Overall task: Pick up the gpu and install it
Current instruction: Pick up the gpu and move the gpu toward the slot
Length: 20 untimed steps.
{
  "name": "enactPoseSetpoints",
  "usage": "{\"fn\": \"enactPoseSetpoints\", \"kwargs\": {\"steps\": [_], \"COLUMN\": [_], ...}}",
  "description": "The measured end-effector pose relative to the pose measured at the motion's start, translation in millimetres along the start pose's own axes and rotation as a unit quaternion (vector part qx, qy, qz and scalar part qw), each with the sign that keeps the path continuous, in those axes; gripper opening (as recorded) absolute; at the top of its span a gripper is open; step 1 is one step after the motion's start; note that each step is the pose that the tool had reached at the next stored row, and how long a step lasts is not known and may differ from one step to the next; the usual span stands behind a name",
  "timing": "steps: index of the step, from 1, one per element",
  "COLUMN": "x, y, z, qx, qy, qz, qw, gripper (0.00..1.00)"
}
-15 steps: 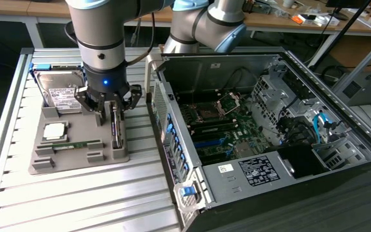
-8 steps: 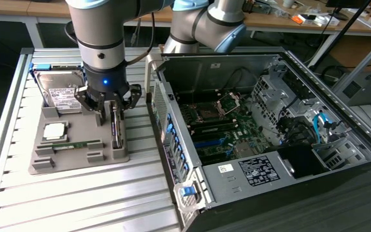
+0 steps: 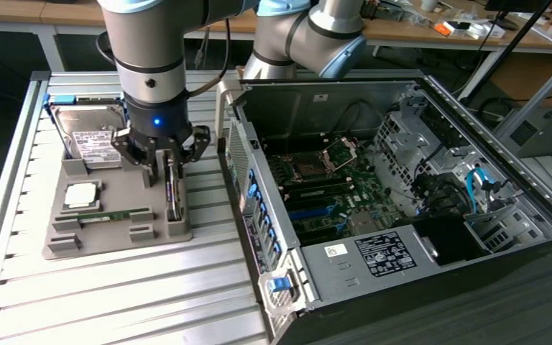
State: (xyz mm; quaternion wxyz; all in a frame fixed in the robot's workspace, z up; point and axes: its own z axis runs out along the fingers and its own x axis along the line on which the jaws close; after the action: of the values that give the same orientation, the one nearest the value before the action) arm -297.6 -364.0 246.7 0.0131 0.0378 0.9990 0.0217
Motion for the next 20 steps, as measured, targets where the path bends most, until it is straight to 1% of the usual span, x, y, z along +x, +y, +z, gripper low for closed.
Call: {"fn": "enactPoseSetpoints", "kwargs": {"steps": [1,4,5,20], "x": [0.0,0.0,0.0,0.0], "y": [0.0,0.0,0.0,0.0], "z": [0.0,0.0,0.0,-0.1], "qx": [0.0000,0.0000,0.0000,0.0001], "qy": [0.0000,0.0000,0.0000,-0.0001], "qz": [0.000,0.000,0.000,0.000], "qw": [1.0000,1.0000,1.0000,1.0000], "gripper": [0.47,0.28,0.27,0.27]}}
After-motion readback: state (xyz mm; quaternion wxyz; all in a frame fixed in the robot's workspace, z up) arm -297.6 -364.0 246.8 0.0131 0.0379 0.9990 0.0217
